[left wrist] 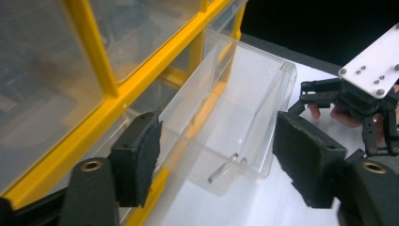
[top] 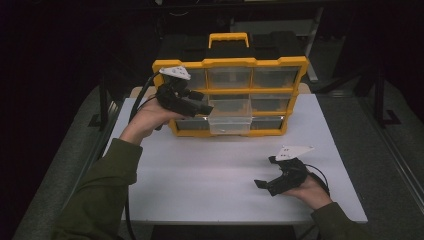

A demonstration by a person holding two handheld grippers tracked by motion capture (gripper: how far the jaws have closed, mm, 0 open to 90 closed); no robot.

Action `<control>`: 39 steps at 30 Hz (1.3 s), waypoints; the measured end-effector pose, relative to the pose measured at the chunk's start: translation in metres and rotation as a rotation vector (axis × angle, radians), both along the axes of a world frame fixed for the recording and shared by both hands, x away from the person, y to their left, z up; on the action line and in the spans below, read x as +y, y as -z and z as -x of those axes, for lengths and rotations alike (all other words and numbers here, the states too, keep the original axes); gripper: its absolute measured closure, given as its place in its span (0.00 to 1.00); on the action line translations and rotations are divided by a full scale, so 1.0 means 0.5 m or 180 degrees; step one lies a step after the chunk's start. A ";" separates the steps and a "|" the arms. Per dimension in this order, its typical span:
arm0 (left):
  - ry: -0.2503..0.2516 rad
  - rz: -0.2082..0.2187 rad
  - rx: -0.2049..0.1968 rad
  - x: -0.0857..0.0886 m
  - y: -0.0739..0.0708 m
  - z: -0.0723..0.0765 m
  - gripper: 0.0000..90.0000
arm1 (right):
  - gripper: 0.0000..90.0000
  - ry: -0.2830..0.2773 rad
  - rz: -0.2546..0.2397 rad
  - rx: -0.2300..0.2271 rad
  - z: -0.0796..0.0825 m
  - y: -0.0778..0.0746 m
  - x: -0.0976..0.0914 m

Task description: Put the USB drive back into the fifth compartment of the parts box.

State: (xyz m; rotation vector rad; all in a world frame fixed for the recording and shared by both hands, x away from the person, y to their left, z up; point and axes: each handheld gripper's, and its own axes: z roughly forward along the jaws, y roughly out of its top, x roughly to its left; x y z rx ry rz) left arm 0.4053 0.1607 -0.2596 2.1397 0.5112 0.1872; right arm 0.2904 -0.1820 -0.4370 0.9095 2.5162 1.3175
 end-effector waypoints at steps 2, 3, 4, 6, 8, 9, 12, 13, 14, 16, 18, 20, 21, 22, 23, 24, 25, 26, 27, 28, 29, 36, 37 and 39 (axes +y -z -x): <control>-0.0028 -0.0017 0.0005 0.008 0.001 0.003 0.28 | 0.00 0.0002 -0.0005 -0.0002 0.000 0.000 0.000; -0.0038 -0.0030 0.0006 0.011 0.002 0.004 0.26 | 0.00 0.0000 -0.0002 -0.0001 0.000 0.000 0.000; -0.0048 -0.0045 0.0000 0.014 0.003 0.007 0.24 | 0.00 -0.0001 0.0000 0.0002 0.000 0.000 0.000; -0.0059 -0.0063 -0.0008 0.020 0.005 0.011 0.19 | 0.00 -0.0004 -0.0003 0.0003 0.000 0.001 0.000; -0.0070 -0.0096 -0.0006 0.026 0.008 0.016 0.16 | 0.00 -0.0005 -0.0011 0.0000 -0.001 0.001 0.000; -0.0078 -0.0105 -0.0007 0.029 0.010 0.018 0.15 | 0.00 0.0002 -0.0012 0.0007 -0.001 0.001 0.000; -0.0095 -0.0135 -0.0023 0.038 0.018 0.024 0.11 | 0.00 0.0002 -0.0007 0.0013 -0.001 0.001 0.000; -0.0095 -0.0135 -0.0028 0.040 0.020 0.026 0.09 | 0.00 -0.0001 -0.0003 0.0016 -0.001 0.001 0.001; -0.0097 -0.0137 -0.0032 0.042 0.023 0.028 0.08 | 0.00 -0.0002 -0.0002 0.0015 -0.002 0.002 0.001; -0.0098 -0.0142 -0.0042 0.043 0.026 0.031 0.05 | 0.00 -0.0005 -0.0001 0.0015 -0.002 0.002 0.001; -0.0104 -0.0127 -0.0082 0.048 0.035 0.041 0.02 | 0.00 0.0004 -0.0005 0.0012 -0.002 0.001 0.000; -0.0128 -0.0118 -0.0093 0.052 0.042 0.046 0.00 | 0.00 0.0008 -0.0008 0.0014 -0.002 0.001 -0.001; -0.0140 -0.0116 -0.0117 0.053 0.046 0.048 0.00 | 0.00 0.0008 -0.0008 0.0012 -0.002 0.001 -0.001; -0.0153 -0.0130 -0.0136 0.054 0.051 0.051 0.00 | 0.00 0.0009 -0.0009 0.0012 -0.002 0.001 -0.001; -0.0150 -0.0152 -0.0133 0.056 0.055 0.052 0.00 | 0.00 0.0009 -0.0009 0.0009 -0.002 0.001 -0.001; -0.0137 -0.0164 -0.0134 0.057 0.060 0.054 0.00 | 0.00 0.0009 -0.0007 0.0006 -0.002 0.001 0.000; -0.0145 -0.0171 -0.0138 0.058 0.064 0.056 0.00 | 0.00 0.0008 -0.0006 0.0003 -0.001 0.001 0.000; -0.0148 -0.0174 -0.0138 0.060 0.068 0.057 0.00 | 0.00 0.0008 -0.0005 0.0002 -0.001 0.001 0.000; -0.0137 -0.0163 -0.0146 0.061 0.072 0.059 0.00 | 0.00 0.0005 -0.0006 -0.0003 -0.001 0.001 0.000; -0.0145 -0.0159 -0.0154 0.063 0.076 0.061 0.00 | 0.00 0.0007 -0.0006 -0.0003 -0.001 0.001 -0.001; -0.0147 -0.0156 -0.0159 0.064 0.080 0.062 0.00 | 0.00 0.0008 -0.0006 -0.0003 -0.001 0.001 -0.001; -0.0163 -0.0119 -0.0186 0.076 0.106 0.076 0.00 | 0.00 0.0010 -0.0006 -0.0007 -0.002 0.001 -0.002; -0.0155 -0.0106 -0.0193 0.078 0.112 0.078 0.00 | 0.00 0.0010 -0.0006 -0.0008 -0.001 0.000 -0.002; -0.0156 -0.0109 -0.0195 0.080 0.115 0.080 0.00 | 0.00 0.0010 -0.0004 -0.0008 -0.001 0.000 -0.002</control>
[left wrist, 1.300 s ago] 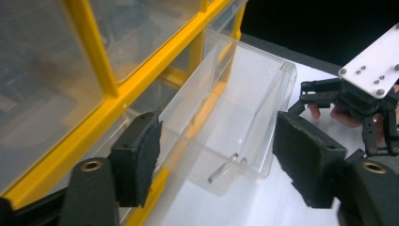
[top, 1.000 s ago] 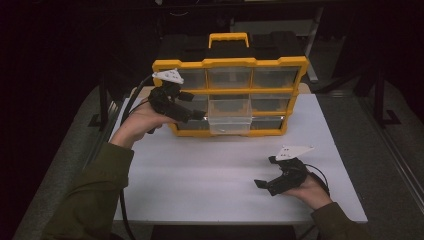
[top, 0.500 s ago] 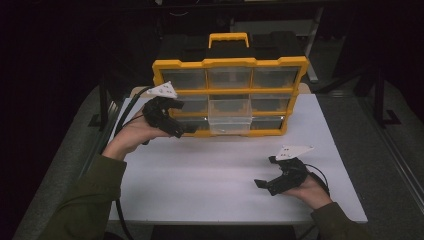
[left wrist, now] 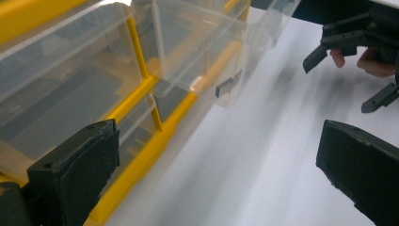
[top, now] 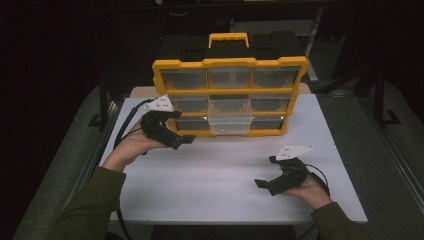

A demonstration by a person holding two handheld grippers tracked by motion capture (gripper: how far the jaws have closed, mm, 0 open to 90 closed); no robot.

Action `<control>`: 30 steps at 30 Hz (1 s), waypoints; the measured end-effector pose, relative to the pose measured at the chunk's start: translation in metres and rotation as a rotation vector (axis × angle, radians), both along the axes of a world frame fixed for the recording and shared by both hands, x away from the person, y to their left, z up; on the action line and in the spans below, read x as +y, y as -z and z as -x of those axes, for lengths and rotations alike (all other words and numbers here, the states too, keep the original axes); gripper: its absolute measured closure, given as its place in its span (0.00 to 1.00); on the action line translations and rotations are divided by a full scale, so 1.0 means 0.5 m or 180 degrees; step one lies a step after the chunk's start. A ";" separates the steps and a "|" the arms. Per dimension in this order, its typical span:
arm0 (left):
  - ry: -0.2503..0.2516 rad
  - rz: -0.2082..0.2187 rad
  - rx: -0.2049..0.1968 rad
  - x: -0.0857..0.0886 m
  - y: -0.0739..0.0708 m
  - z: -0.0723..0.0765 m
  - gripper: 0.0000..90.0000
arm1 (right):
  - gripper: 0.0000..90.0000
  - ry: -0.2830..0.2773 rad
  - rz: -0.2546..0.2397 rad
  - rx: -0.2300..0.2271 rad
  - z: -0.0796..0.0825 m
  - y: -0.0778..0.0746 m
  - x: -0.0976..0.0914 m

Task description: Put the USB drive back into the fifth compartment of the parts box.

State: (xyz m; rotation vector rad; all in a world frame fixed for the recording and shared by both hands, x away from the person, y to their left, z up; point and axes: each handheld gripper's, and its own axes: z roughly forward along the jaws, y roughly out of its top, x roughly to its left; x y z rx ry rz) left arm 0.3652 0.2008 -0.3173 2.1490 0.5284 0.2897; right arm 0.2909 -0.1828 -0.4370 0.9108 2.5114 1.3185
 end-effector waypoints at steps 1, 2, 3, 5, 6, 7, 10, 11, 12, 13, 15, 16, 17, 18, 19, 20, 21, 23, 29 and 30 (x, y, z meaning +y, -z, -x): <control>-0.0006 -0.0001 -0.0018 0.004 0.007 0.004 0.00 | 0.00 -0.0003 0.0003 0.0000 0.000 0.000 0.000; -0.0008 0.0012 -0.0025 0.005 0.009 0.005 0.00 | 0.00 -0.0001 0.0004 0.0002 0.000 0.000 0.000; -0.0011 0.0025 -0.0030 0.007 0.012 0.007 0.00 | 0.00 -0.0001 0.0005 0.0001 0.000 0.000 0.000; -0.0025 0.0034 -0.0032 0.011 0.019 0.011 0.00 | 0.00 0.0000 0.0003 0.0000 0.000 0.000 0.000; -0.0032 0.0030 -0.0048 0.015 0.026 0.014 0.00 | 0.00 0.0005 -0.0004 0.0002 0.000 -0.001 0.000; -0.0031 0.0033 -0.0043 0.016 0.030 0.016 0.00 | 0.00 0.0006 -0.0003 0.0003 0.000 -0.001 -0.001; -0.0045 0.0042 -0.0039 0.024 0.047 0.023 0.00 | 0.00 0.0007 -0.0003 0.0006 0.001 -0.001 -0.001; -0.0046 0.0047 -0.0038 0.026 0.051 0.025 0.00 | 0.00 0.0009 -0.0004 0.0007 0.001 -0.001 -0.001; -0.0055 0.0053 -0.0047 0.029 0.056 0.028 0.00 | 0.00 0.0008 -0.0003 0.0006 0.001 -0.001 -0.001; -0.0054 0.0046 -0.0065 0.034 0.065 0.033 0.00 | 0.00 0.0006 -0.0001 -0.0004 0.001 -0.001 -0.001; -0.0067 0.0054 -0.0078 0.039 0.073 0.037 0.00 | 0.00 0.0012 -0.0007 0.0013 0.001 -0.001 0.000; -0.0068 0.0060 -0.0084 0.041 0.077 0.039 0.01 | 0.00 0.0010 -0.0006 0.0013 0.001 -0.001 0.000; -0.0073 0.0065 -0.0087 0.044 0.082 0.041 0.01 | 0.00 0.0009 -0.0006 0.0011 0.001 -0.001 0.000; -0.0078 0.0072 -0.0087 0.046 0.086 0.043 0.01 | 0.00 0.0007 -0.0003 0.0009 0.001 -0.001 0.000; -0.0079 0.0072 -0.0080 0.048 0.091 0.046 0.01 | 0.00 0.0006 -0.0003 0.0007 0.001 -0.001 0.000; -0.0084 0.0069 -0.0074 0.050 0.097 0.047 0.01 | 0.00 0.0003 -0.0001 0.0004 0.001 -0.001 0.000; -0.0094 0.0054 -0.0073 0.052 0.102 0.049 0.01 | 0.00 0.0003 -0.0001 0.0003 0.001 -0.001 0.000; -0.0084 0.0039 -0.0067 0.056 0.114 0.053 0.01 | 0.00 0.0006 -0.0002 0.0004 0.001 -0.001 0.000; -0.0150 0.0037 -0.0070 0.072 0.144 0.067 0.01 | 0.00 0.0012 -0.0007 0.0009 0.001 -0.002 -0.001; -0.0166 0.0033 -0.0064 0.076 0.149 0.069 0.01 | 0.00 0.0011 -0.0008 0.0008 0.001 -0.002 -0.001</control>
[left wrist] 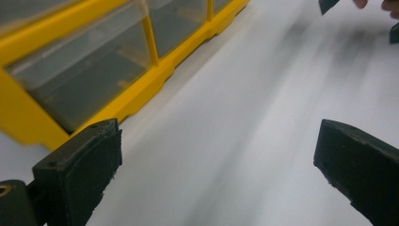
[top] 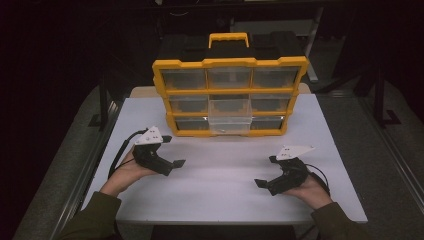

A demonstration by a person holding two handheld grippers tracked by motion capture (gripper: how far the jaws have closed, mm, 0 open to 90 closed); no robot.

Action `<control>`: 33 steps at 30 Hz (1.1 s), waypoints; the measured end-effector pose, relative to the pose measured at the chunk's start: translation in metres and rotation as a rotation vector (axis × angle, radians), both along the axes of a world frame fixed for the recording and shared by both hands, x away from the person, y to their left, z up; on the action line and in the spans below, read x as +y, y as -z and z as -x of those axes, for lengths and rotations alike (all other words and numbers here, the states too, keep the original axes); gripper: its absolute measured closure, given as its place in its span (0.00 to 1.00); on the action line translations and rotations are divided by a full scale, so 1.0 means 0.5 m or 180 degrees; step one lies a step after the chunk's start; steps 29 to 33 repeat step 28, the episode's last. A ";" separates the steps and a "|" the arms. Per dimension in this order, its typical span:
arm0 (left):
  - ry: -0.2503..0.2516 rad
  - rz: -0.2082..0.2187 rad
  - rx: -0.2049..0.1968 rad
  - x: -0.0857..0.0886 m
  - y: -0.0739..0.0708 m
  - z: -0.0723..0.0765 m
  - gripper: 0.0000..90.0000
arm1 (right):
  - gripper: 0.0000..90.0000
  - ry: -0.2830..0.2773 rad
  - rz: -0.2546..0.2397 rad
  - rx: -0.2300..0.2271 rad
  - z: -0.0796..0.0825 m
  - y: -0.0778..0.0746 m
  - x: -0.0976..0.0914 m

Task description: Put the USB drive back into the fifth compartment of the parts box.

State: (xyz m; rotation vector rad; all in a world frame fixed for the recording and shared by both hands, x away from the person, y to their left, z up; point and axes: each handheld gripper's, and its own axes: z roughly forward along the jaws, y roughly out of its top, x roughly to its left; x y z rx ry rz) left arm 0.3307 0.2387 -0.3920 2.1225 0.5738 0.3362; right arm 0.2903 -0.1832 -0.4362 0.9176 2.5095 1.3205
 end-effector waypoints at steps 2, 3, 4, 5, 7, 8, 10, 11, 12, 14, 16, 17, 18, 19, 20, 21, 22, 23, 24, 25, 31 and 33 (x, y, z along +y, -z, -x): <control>-0.0034 0.0019 0.0005 0.007 0.012 0.005 0.01 | 0.00 0.0001 -0.0003 0.0001 0.000 0.000 0.000; -0.0046 0.0025 0.0016 0.010 0.018 0.008 0.01 | 0.00 0.0001 -0.0004 -0.0001 0.000 0.000 0.000; -0.0048 0.0037 0.0026 0.013 0.022 0.011 0.01 | 0.00 0.0000 -0.0004 -0.0001 0.000 0.000 0.000; -0.0062 0.0056 0.0018 0.018 0.031 0.015 0.01 | 0.00 0.0000 -0.0002 0.0000 0.000 0.000 0.000; -0.0064 0.0061 0.0011 0.023 0.040 0.021 0.01 | 0.00 -0.0001 -0.0003 -0.0001 0.000 0.000 0.000; -0.0064 0.0061 0.0011 0.023 0.040 0.021 0.01 | 0.00 -0.0001 -0.0003 -0.0001 0.000 0.000 0.000; -0.0088 0.0087 0.0044 0.030 0.053 0.029 0.01 | 0.00 -0.0003 -0.0004 -0.0006 0.000 0.000 0.000; -0.0093 0.0092 0.0057 0.031 0.057 0.032 0.01 | 0.00 -0.0003 -0.0004 -0.0008 0.000 0.000 0.001; -0.0100 0.0105 0.0078 0.033 0.061 0.034 0.01 | 0.00 -0.0005 -0.0004 -0.0009 0.000 0.000 0.001; -0.0122 0.0141 0.0115 0.036 0.067 0.038 0.01 | 0.00 -0.0005 -0.0004 -0.0007 0.000 0.000 0.001; -0.0134 0.0162 0.0119 0.040 0.073 0.042 0.01 | 0.00 -0.0004 -0.0001 -0.0009 0.000 0.000 0.001; -0.0149 0.0166 0.0116 0.041 0.076 0.046 0.01 | 0.00 -0.0004 0.0000 -0.0010 0.000 0.000 0.001; -0.0150 0.0169 0.0106 0.042 0.077 0.047 0.01 | 0.00 -0.0003 0.0001 -0.0009 0.000 0.000 0.001; -0.0159 0.0180 0.0104 0.044 0.080 0.050 0.01 | 0.00 -0.0003 0.0002 -0.0009 0.000 0.000 0.001; -0.0147 0.0187 0.0142 0.045 0.086 0.051 0.01 | 0.00 -0.0002 0.0001 -0.0010 0.000 0.000 0.001; -0.0147 0.0187 0.0142 0.045 0.086 0.051 0.01 | 0.00 -0.0002 0.0001 -0.0010 0.000 0.000 0.001; -0.0147 0.0187 0.0142 0.045 0.086 0.051 0.01 | 0.00 -0.0001 0.0002 -0.0010 0.000 0.000 0.001; -0.0140 0.0091 0.0153 0.041 0.096 0.051 0.01 | 0.00 -0.0001 0.0002 -0.0010 0.000 0.000 0.001; -0.0137 0.0082 0.0157 0.041 0.097 0.050 0.01 | 0.00 -0.0007 0.0012 -0.0011 0.000 0.000 0.002; -0.0143 0.0086 0.0158 0.041 0.097 0.050 0.01 | 0.00 -0.0008 0.0013 -0.0010 0.001 0.000 0.002; -0.0147 0.0086 0.0183 0.043 0.099 0.048 0.01 | 0.00 -0.0008 0.0030 -0.0005 0.001 0.002 0.002; -0.0147 0.0086 0.0183 0.043 0.099 0.048 0.01 | 0.00 -0.0008 0.0030 -0.0005 0.001 0.002 0.002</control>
